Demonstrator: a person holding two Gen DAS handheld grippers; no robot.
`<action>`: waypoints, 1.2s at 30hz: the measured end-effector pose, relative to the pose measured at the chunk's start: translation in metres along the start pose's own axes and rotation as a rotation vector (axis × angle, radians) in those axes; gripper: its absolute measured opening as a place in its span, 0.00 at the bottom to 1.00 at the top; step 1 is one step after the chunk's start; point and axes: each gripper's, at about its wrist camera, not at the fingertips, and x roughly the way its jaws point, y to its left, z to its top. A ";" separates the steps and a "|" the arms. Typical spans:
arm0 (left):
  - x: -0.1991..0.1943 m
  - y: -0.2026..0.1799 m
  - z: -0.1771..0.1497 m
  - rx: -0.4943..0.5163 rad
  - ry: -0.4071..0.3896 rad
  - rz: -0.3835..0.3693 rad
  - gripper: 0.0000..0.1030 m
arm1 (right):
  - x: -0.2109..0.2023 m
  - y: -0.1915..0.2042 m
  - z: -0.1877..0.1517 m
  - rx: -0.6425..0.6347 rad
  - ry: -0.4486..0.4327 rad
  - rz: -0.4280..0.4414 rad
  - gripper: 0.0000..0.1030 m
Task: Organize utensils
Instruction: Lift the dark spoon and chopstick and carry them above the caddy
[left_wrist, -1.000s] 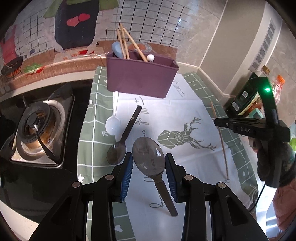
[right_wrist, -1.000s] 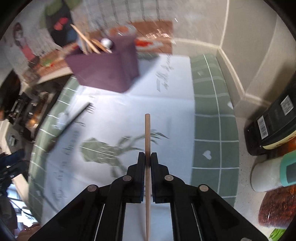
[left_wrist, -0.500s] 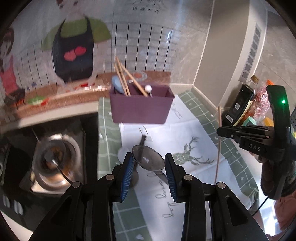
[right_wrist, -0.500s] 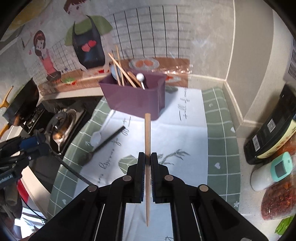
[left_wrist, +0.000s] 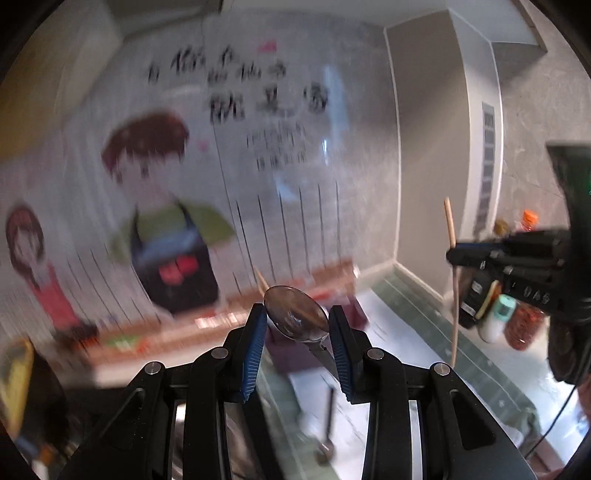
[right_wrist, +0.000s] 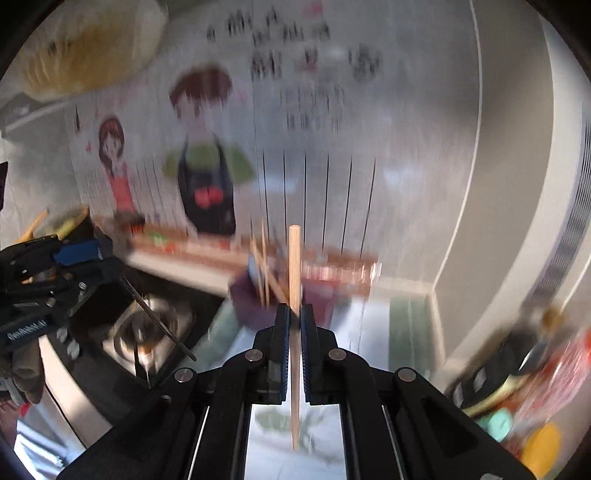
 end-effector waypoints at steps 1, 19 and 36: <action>-0.002 0.003 0.013 0.010 -0.024 0.022 0.35 | -0.005 0.001 0.013 -0.008 -0.032 -0.012 0.05; 0.076 0.030 0.072 0.015 -0.027 0.123 0.35 | 0.053 -0.020 0.097 0.028 -0.162 -0.025 0.06; 0.231 0.034 0.020 0.006 0.220 0.045 0.35 | 0.216 -0.045 0.034 0.102 0.080 0.027 0.06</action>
